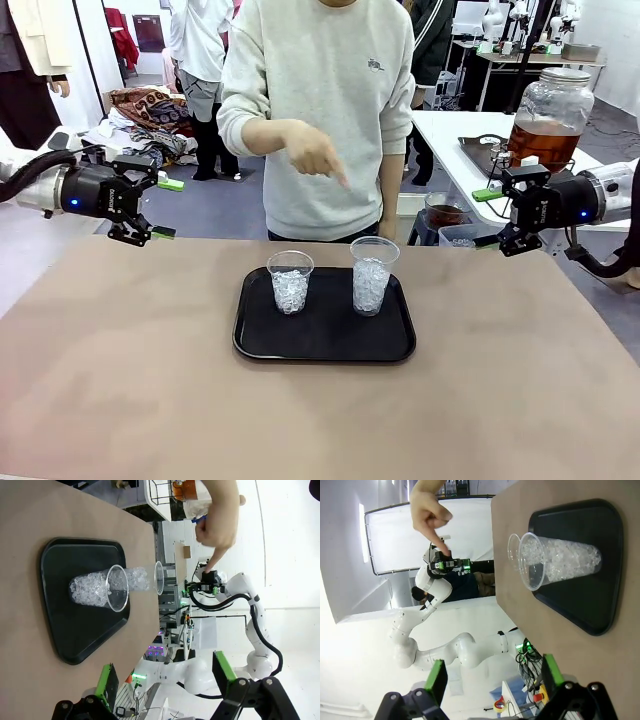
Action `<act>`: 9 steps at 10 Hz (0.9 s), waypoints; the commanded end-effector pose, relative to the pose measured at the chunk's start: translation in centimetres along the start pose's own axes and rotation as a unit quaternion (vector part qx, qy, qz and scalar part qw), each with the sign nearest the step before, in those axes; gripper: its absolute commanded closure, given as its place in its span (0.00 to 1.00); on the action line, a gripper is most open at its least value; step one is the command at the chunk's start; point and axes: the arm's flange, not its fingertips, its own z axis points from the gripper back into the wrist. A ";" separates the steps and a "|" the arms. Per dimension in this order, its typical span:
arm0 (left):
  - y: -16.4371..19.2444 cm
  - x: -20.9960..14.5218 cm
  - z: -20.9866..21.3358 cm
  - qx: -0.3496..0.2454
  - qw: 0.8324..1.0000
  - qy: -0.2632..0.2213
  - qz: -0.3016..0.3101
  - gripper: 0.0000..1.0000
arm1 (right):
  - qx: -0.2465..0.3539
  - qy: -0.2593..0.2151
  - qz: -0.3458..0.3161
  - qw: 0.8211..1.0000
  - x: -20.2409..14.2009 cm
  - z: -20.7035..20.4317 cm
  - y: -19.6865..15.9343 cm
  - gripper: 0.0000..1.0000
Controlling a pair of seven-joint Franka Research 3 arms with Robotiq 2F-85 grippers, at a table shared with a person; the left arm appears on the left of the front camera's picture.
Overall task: Pour the drink into the iced cup.
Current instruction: Pick up the iced cup indicated by the human and present it to them.
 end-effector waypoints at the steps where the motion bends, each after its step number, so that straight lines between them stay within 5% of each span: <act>1: 0.0 0.0 -0.1 -0.006 1.000 -0.005 0.003 0.00 | 0.001 -0.001 0.001 1.000 0.0 0.1 0.1 0.00; 9: 0.0 0.0 -0.1 -0.006 1.000 -0.005 0.003 0.00 | 0.001 -0.001 0.001 1.000 0.0 0.1 0.1 0.00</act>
